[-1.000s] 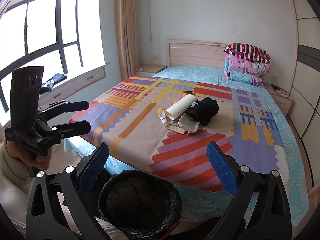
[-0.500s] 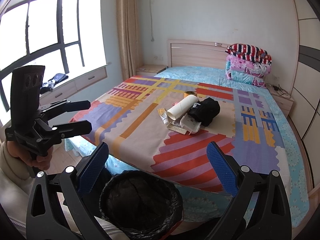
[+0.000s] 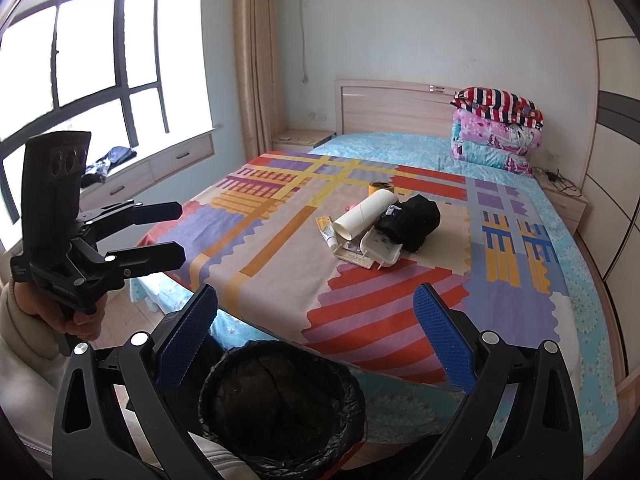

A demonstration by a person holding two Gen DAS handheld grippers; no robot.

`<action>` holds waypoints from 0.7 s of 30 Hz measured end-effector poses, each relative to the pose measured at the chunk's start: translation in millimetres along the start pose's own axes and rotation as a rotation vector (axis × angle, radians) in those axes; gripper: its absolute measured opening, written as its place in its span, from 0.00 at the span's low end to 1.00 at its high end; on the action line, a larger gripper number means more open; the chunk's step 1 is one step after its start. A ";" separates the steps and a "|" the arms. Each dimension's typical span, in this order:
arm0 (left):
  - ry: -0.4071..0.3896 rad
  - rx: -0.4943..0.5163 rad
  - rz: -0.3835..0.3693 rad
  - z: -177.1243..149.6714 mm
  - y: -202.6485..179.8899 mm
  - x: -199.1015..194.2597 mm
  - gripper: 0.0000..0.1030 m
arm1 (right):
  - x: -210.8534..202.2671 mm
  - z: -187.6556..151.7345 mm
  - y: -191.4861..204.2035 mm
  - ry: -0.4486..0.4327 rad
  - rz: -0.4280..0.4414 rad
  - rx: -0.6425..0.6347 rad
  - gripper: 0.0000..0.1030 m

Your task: Collect trash

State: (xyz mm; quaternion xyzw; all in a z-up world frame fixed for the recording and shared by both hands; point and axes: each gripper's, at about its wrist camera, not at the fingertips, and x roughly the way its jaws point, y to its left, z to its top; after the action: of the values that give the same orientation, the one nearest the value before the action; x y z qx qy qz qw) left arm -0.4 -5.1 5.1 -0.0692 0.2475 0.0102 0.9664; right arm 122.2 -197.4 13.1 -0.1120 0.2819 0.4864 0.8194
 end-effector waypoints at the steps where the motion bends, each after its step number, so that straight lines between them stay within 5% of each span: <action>1: 0.003 -0.003 0.000 -0.1 0.6 1.2 0.93 | -0.1 0.0 0.0 0.000 0.000 0.001 0.96; 12: 0.024 -0.001 0.029 8.2 15.6 15.8 0.93 | 5.7 11.7 -19.9 -0.010 -0.029 0.046 0.96; 21: 0.072 0.051 0.026 46.1 31.5 67.3 0.93 | 32.3 43.5 -57.1 -0.016 -0.011 0.105 0.96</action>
State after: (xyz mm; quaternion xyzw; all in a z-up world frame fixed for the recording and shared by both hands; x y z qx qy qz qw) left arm 78.9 31.5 8.8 -0.0414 0.2831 0.0139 0.9581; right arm 198.5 -182.4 25.0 -0.0666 0.2999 0.4673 0.8290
